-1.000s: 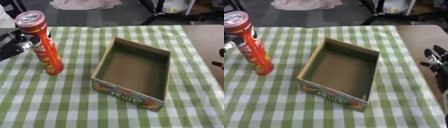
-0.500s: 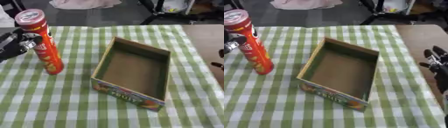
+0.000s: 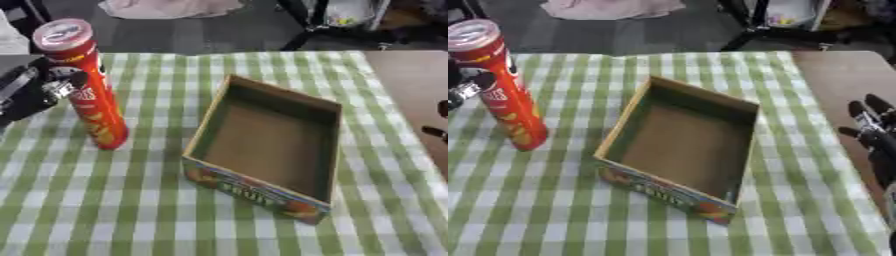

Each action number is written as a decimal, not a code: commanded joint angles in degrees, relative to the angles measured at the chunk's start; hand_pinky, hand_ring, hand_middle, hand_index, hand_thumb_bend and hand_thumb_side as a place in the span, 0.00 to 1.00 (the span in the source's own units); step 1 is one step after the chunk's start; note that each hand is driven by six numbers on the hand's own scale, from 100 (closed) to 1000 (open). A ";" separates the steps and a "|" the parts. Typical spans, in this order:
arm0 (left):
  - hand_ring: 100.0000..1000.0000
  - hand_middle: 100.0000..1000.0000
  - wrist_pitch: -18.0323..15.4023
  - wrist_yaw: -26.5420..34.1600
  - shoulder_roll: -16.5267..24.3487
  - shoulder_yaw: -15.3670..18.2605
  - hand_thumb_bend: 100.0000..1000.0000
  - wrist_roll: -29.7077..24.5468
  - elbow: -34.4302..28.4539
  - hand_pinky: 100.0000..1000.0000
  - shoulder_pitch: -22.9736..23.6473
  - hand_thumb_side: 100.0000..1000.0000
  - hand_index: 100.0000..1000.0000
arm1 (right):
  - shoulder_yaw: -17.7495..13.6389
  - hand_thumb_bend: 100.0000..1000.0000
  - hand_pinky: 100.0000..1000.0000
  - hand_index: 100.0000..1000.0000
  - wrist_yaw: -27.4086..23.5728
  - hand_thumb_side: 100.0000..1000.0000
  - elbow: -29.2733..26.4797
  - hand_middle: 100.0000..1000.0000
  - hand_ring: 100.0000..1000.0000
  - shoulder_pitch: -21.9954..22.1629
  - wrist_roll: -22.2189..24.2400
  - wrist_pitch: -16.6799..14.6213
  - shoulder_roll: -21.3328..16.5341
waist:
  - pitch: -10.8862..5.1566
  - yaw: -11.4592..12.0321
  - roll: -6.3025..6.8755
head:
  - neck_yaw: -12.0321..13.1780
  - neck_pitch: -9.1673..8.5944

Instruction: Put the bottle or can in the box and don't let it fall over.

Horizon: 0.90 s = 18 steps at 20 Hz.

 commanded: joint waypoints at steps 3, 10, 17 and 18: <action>0.81 1.00 -0.82 0.88 0.77 -0.03 0.47 -0.59 -0.68 1.00 -1.11 0.78 0.89 | -0.53 0.26 0.67 0.89 0.41 0.22 -0.45 1.00 1.00 -0.70 0.08 0.17 -1.03 | -0.69 -0.12 0.06 | -0.09 -0.69; 0.81 1.00 -1.64 -0.04 0.71 -0.14 0.46 -2.16 -0.74 1.00 -1.22 0.78 0.92 | -0.60 0.26 0.67 0.89 0.51 0.22 -0.32 1.00 1.00 -0.65 0.12 0.38 -0.83 | -0.66 -0.15 0.13 | -0.28 -0.86; 0.81 1.00 -2.19 -0.06 0.32 -0.33 0.45 -1.38 -0.03 1.00 -1.16 0.78 0.92 | -0.66 0.26 0.66 0.89 0.67 0.22 -0.27 1.00 1.00 -0.60 0.14 0.68 -0.78 | -0.52 -0.24 0.09 | -0.42 -0.86; 0.81 1.00 -2.14 -0.20 0.26 -0.37 0.45 -1.38 0.11 1.00 -1.21 0.78 0.92 | -0.65 0.26 0.66 0.89 0.67 0.22 -0.28 1.00 1.00 -0.62 0.15 0.68 -0.75 | -0.48 -0.25 0.07 | -0.42 -0.90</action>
